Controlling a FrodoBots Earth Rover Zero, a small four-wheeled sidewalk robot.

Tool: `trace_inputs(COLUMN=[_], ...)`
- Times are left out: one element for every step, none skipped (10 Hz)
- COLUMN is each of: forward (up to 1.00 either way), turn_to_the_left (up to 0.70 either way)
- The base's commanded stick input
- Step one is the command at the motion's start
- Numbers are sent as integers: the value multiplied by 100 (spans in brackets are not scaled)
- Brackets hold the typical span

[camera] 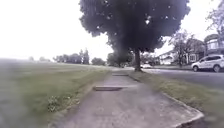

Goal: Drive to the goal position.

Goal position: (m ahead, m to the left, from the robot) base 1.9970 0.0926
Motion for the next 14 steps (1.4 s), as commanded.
trace_inputs(forward=[70, 70, 70, 70, 70, 70, 70, 70, 70, 70, 70, 70, 70, 70], turn_to_the_left=[0, 0, 0, 0, 0, 0, 0, 0, 0, 0, 0, 0, 0, 0])
